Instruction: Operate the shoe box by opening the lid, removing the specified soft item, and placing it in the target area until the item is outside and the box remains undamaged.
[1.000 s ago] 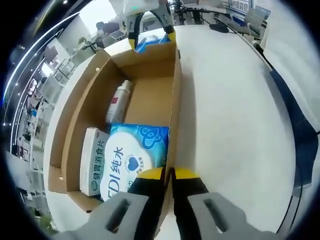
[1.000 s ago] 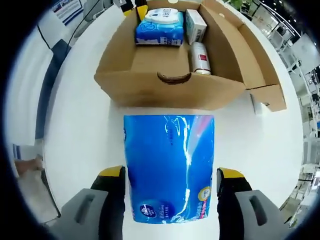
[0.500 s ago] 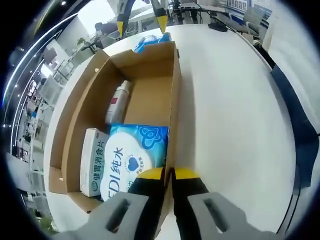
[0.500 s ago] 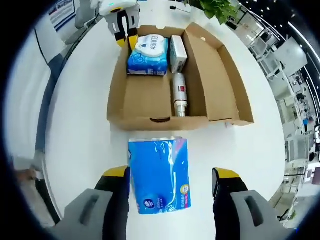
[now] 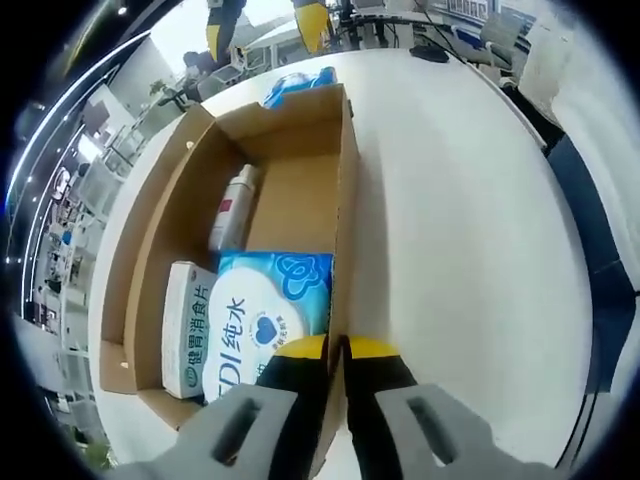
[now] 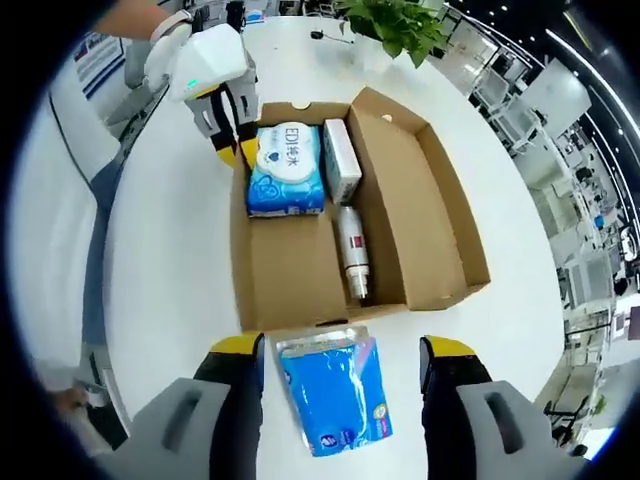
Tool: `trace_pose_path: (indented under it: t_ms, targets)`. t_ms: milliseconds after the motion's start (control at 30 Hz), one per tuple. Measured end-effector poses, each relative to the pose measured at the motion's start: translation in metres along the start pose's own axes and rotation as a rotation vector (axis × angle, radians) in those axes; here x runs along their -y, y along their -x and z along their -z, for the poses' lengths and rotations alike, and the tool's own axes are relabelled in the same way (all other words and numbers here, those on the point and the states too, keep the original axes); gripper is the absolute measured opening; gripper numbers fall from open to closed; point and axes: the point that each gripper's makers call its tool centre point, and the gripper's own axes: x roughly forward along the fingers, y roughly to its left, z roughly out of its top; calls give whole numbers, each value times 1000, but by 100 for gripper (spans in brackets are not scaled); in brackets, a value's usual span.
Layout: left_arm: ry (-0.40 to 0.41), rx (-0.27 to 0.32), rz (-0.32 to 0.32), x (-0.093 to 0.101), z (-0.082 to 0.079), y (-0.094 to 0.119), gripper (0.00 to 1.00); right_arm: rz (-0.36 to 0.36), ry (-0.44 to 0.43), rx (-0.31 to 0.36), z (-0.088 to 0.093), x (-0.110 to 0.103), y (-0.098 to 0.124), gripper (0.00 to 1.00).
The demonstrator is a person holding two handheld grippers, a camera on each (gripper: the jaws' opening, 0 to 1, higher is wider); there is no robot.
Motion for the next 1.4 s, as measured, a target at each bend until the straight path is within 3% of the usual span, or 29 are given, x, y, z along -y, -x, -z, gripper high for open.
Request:
trace_pose_path:
  t_ms: [267,500,667,700,833,1000,1067,1167,1267,1400]
  targets:
    - [-23,15,-7,0,0,1,5,45,-15,32,-39,8,-12,56]
    - [-29,22,-13,0,0,1,5,71,-19,45,-53,13,-26,54]
    - [-44,27,-22,0,0,1,5,77,-19,47,-56,14,-50,51]
    - [-51,28,-24,0,0,1,5,52,-76,81,-64,9,-57,51]
    - [-46,30,-20,-1,-1,1,5,68,-41,16,-55,12,-77,52]
    - [-47,30,-15,-1,-1,1,5,96,-18,12,-55,16,-96,52]
    - [-40,36,-16,-2,-1,1,5,150,45,-19,-54,26,-95,46]
    - [-53,29,-19,-1,-2,0,5,172,45,-29,-54,28,-93,39]
    - [-52,26,-19,-1,-2,0,5,163,36,2,-58,22,-93,50]
    - [-51,28,-15,-1,-2,0,5,155,34,11,-62,15,-97,51]
